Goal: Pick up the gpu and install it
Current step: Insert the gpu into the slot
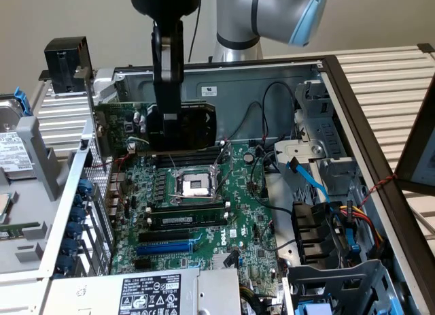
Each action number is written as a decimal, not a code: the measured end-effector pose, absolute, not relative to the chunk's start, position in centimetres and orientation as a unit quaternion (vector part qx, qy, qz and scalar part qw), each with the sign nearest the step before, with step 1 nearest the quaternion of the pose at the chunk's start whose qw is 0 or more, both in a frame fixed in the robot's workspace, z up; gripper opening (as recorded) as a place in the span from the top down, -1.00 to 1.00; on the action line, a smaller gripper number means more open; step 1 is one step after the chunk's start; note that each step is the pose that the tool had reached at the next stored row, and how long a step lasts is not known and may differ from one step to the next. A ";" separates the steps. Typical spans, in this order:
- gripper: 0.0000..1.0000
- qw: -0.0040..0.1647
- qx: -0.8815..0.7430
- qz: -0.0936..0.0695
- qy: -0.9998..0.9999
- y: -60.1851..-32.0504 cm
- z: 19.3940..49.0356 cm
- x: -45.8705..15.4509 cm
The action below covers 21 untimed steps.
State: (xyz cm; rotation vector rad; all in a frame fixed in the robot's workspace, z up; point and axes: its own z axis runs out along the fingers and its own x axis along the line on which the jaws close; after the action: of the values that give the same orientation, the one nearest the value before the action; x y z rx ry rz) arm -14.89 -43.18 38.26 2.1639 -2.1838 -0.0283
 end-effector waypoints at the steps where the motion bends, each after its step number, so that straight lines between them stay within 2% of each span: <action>1: 0.47 0.033 0.703 -0.009 -0.710 -43.2 38.1 -15.1; 12: 0.47 0.024 0.703 0.000 -0.711 -44.8 36.7 -15.8; 21: 0.47 0.017 0.698 0.007 -0.716 -44.9 35.7 -15.7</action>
State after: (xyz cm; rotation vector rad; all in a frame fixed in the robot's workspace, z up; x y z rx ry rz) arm -15.68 -44.88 35.75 2.1701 -2.2250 0.0224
